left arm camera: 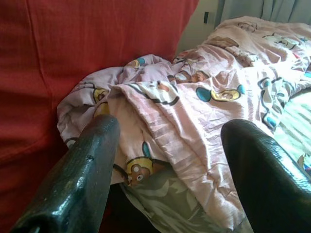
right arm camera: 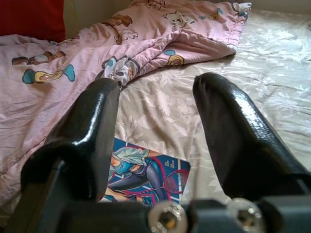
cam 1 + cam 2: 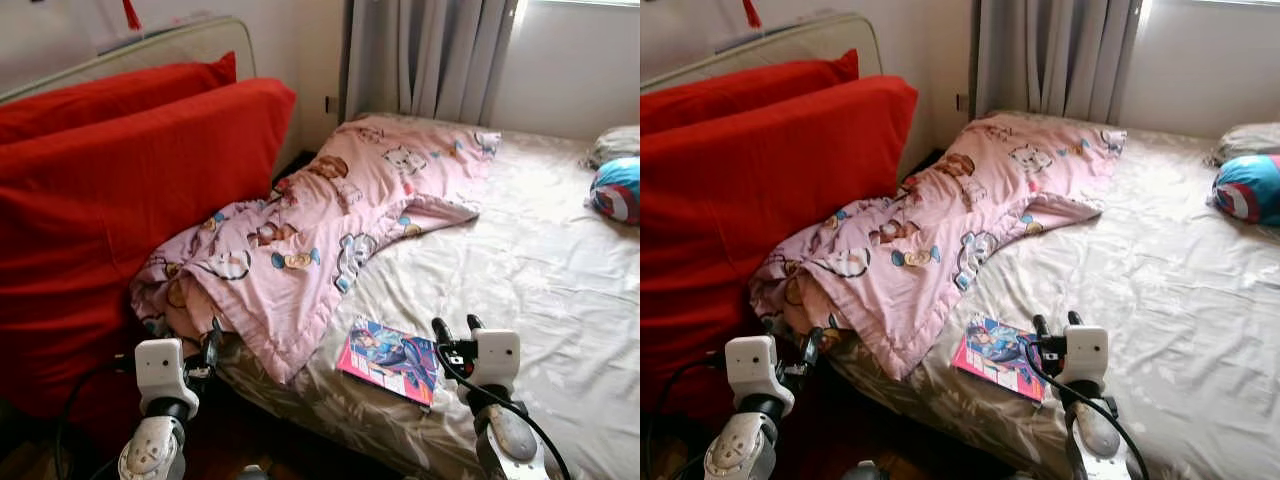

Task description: Clean up the room

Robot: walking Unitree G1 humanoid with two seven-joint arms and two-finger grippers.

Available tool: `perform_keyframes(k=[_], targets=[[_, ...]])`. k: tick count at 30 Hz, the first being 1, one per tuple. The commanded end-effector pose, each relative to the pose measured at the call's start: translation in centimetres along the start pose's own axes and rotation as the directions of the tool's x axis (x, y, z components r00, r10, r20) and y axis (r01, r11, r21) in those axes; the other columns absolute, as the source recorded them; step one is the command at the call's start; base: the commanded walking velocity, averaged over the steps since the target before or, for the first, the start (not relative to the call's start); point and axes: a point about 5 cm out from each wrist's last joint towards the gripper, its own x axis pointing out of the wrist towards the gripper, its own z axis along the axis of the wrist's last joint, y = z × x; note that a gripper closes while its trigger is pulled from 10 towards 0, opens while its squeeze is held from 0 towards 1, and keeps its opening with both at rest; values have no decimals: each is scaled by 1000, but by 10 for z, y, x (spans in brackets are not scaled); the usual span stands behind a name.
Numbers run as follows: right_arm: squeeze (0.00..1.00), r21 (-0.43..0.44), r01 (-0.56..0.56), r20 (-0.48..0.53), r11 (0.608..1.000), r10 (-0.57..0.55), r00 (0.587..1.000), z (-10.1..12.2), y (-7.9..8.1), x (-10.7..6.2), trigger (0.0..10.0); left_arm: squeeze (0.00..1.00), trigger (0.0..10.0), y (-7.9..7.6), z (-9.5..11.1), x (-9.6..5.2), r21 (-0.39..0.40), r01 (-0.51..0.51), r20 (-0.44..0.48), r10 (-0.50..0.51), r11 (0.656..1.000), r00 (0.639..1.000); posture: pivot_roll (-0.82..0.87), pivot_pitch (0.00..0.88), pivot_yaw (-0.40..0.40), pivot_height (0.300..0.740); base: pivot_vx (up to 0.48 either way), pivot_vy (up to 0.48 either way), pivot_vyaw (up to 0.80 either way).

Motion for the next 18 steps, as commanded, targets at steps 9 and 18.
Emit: perform_keyframes(k=[9, 18], targets=[[0, 12, -7, -38, 1000, 8, 999, -5, 7, 2, 10000, 0, 10000, -3, 2, 0, -4, 30, -10, -30, 1000, 999, -39, 0, 40, 631, 0, 0, 0], [0, 22, -16, -17, 1000, 17, 1000, -3, 9, 4, 10000, 0, 10000, -4, 4, 3, -26, 9, -1, -9, 1000, 1000, -39, 0, 33, 614, 0, 0, 0]])
